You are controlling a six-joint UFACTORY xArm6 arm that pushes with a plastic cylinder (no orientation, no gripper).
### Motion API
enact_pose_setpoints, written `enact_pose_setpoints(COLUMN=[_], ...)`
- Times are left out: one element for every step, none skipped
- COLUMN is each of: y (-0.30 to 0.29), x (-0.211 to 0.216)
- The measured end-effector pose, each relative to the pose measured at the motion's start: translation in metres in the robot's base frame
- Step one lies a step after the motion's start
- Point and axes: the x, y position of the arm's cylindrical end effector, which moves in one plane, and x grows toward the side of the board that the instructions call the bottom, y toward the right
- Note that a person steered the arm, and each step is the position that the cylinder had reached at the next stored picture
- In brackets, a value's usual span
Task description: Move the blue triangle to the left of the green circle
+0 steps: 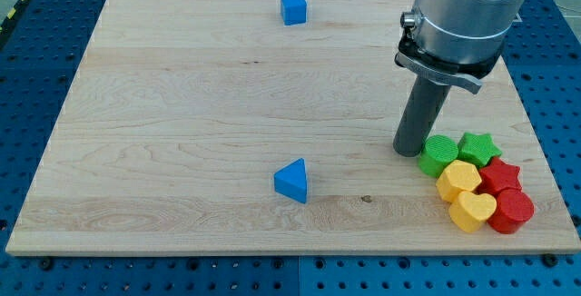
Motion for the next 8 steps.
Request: enact_pose_setpoints(y=[-0.031,-0.074,-0.114,-0.156,-0.200,-0.209,-0.215,-0.223], x=[0.000,-0.015,-0.025,-0.025,-0.025,-0.025,-0.024,-0.022])
